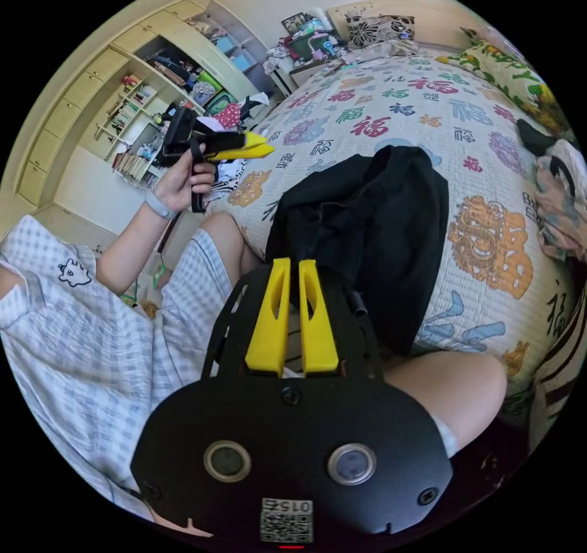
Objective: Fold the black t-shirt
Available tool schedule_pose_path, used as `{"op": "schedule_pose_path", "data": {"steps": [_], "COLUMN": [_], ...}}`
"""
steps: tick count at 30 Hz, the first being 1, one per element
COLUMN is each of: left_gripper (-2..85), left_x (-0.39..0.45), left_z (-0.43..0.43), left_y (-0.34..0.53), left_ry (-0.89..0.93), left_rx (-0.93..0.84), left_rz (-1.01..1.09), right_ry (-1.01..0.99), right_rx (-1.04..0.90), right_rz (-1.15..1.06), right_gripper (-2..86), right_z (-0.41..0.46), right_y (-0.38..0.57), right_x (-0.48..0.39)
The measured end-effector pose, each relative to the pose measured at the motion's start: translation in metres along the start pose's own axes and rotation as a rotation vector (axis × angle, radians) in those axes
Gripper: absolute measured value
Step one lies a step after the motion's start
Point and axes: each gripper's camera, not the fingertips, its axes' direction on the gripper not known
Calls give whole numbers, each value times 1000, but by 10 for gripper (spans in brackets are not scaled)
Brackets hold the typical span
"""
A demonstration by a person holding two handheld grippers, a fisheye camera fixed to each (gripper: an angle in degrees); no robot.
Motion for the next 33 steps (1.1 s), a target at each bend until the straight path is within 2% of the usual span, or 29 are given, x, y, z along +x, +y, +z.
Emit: {"op": "schedule_pose_path", "data": {"steps": [2, 4, 6, 8, 13, 16, 20, 24, 27, 33], "left_gripper": [116, 121, 121, 106, 8, -2, -6, -7, -7, -7], "left_x": [32, 63, 92, 109, 151, 179, 206, 256, 299, 360], "left_z": [25, 56, 96, 113, 114, 71, -37, -143, -208, -303], "left_y": [-18, -30, -33, -31, -10, 10, 46, 103, 144, 215], "left_ry": [-33, -143, -337, -373, -455, -470, -296, -175, -154, -97], "left_rx": [-89, -192, -328, -354, -248, -101, 168, 460, 630, 861], "left_rz": [75, 175, 272, 294, 349, 371, 297, 376, 455, 586], "right_ry": [-58, -113, -121, -119, -74, -16, 98, 263, 364, 431], "right_rx": [33, 76, 94, 101, 159, 223, 320, 477, 576, 782], "right_rz": [17, 29, 24, 10, 45, 57, 13, -107, -206, -354], "right_gripper": [7, 6, 6, 5, 2, 1, 0, 0, 0, -1], "right_z": [-4, -12, -20, -28, -68, -107, -172, -261, -312, -388], "right_y": [12, 26, 36, 46, 77, 89, 93, 95, 99, 122], "right_x": [-4, -12, -19, -27, -46, -59, -89, -156, -214, -302]}}
